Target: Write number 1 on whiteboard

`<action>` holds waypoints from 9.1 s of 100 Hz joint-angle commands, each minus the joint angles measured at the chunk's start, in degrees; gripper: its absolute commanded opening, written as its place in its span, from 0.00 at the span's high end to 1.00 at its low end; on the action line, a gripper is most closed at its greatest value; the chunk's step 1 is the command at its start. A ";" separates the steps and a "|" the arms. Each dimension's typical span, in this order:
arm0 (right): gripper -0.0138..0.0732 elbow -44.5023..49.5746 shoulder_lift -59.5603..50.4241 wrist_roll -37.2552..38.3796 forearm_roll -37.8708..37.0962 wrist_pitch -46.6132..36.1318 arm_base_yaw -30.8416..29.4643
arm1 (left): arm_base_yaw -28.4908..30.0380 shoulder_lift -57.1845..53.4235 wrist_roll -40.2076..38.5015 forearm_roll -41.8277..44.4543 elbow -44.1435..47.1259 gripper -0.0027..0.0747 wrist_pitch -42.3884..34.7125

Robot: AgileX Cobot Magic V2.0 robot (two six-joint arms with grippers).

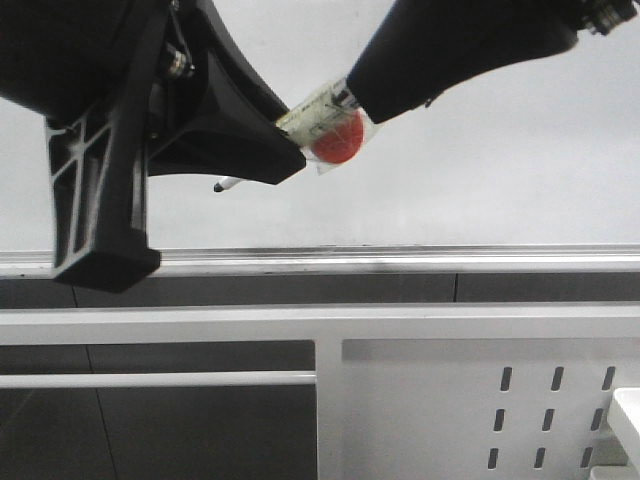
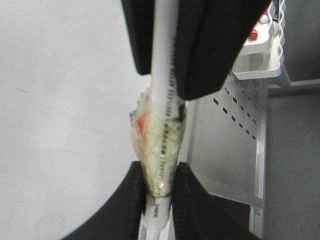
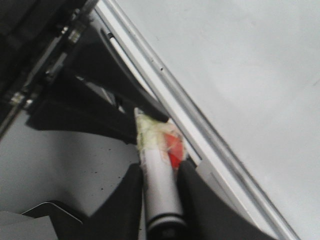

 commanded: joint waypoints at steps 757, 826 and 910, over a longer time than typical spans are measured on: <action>0.92 -16.63 -9.41 22.04 -18.23 30.12 4.11 | 23.61 21.55 -29.26 -26.75 23.60 0.99 -85.85; 0.92 -16.63 -9.41 22.04 -18.23 30.90 4.11 | 23.61 21.55 -28.81 -26.58 23.60 0.56 -86.04; 0.92 -16.52 -13.98 22.04 -18.64 33.39 4.11 | 23.61 16.98 -26.45 -22.90 29.74 0.55 -86.04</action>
